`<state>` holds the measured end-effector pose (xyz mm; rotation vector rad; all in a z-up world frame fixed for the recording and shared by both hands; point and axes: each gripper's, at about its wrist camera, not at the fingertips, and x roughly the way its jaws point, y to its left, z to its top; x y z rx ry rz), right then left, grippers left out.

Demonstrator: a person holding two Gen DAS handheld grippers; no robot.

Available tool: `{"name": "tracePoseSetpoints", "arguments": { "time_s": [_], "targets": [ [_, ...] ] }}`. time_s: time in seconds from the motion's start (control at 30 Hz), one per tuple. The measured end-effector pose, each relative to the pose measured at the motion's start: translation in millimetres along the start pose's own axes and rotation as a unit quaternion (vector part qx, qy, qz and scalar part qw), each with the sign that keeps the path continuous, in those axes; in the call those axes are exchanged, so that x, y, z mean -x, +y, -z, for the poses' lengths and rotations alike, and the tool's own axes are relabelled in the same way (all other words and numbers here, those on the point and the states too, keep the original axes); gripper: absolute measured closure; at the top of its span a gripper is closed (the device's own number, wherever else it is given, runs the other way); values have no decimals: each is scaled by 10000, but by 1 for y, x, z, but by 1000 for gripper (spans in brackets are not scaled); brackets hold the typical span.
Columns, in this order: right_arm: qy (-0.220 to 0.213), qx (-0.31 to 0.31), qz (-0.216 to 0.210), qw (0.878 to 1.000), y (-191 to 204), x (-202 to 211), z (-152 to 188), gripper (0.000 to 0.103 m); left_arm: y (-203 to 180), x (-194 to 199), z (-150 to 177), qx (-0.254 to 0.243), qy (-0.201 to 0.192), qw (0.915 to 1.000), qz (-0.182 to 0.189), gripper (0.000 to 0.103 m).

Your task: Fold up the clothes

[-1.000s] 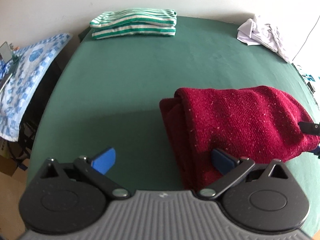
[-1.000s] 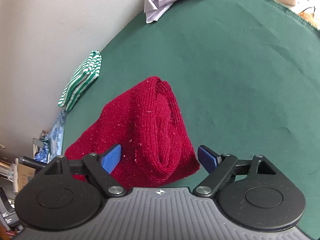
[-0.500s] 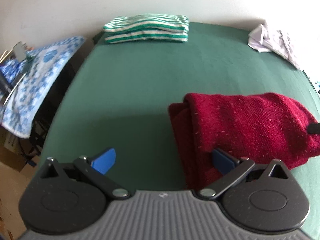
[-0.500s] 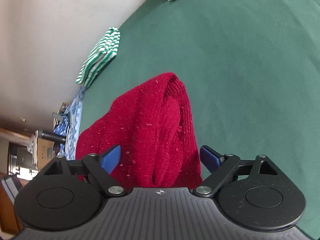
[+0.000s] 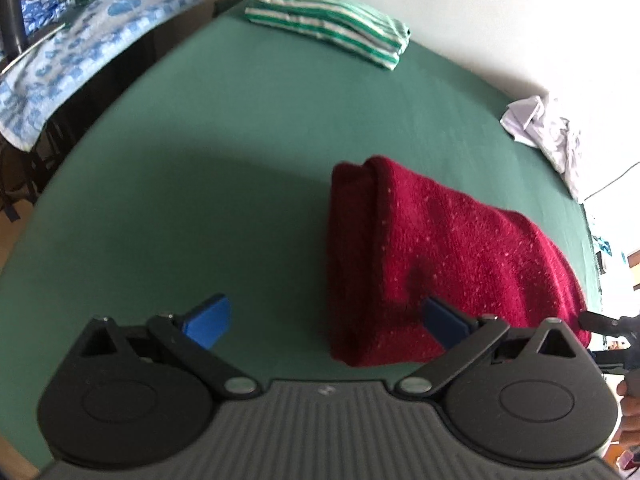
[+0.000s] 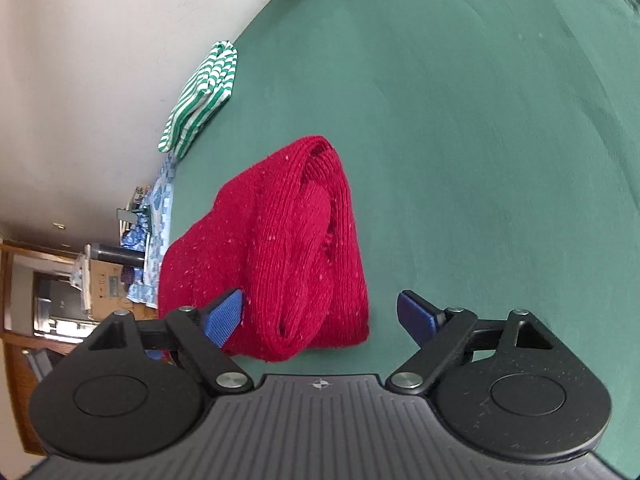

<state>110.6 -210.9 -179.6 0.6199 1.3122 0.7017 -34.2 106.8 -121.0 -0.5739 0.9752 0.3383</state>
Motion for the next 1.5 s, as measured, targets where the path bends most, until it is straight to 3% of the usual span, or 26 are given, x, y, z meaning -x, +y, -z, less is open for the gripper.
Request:
{"name": "tracePoseSetpoints", "arguments": {
  "time_s": [0.13,0.27,0.57,0.83,1.17,1.5],
  "targets": [
    [132,-314,-313,9989,-11,-6,3,16,4,-11,-3,317,189,9988,323,1],
    [154,-464,-515,9975,-17,-16,1,16,6,-23,-11,193,170,9984,499,1],
    [386,-208,-646,9969,-16,-18,-18,17,15,-39,-19,185,404,9951,883,1],
    [707,-30,-726,9948,-11,-26,-31,13,15,-44,-22,-30,493,9937,1006,1],
    [868,27,-939,9918,-20,-25,-33,15,30,-56,-28,243,928,9839,1511,1],
    [852,108,-714,9937,-13,-22,-30,19,42,-64,-31,479,1364,9695,1980,1]
  ]
}}
